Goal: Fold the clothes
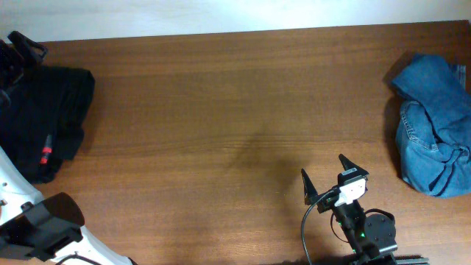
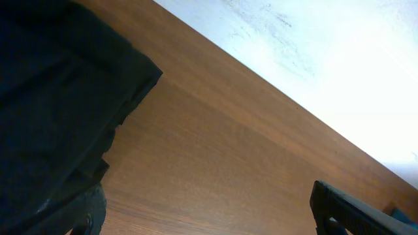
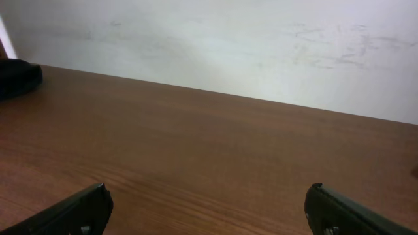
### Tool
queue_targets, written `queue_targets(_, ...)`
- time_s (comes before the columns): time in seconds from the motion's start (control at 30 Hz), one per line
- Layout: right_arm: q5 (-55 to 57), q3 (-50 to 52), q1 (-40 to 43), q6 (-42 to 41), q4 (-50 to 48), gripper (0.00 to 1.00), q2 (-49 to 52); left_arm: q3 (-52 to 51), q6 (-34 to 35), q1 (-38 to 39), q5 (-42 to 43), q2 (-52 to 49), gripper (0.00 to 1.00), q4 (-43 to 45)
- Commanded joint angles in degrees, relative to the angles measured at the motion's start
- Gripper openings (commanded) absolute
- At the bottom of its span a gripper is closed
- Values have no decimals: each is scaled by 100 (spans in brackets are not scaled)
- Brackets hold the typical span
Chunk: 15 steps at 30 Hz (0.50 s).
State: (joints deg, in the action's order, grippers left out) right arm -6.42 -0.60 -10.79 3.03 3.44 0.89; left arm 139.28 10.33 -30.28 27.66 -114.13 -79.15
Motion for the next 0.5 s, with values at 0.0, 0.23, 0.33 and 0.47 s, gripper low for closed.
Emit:
queue_targets(0.0,70,28,42,-7,42,99,-57,-33,-13,-13,39,-50,99,0)
queue_targets(0.23,70,28,42,-7,42,99,-57,-33,-13,-13,39,-50,99,0)
queue_targets(0.33,70,28,42,-7,42,99,-59,-35,-13,-9,39,-52,99,0)
queue_targets(0.47,70,28,42,-7,42,99,-57,-37,-13,-9,42,-94,99,0)
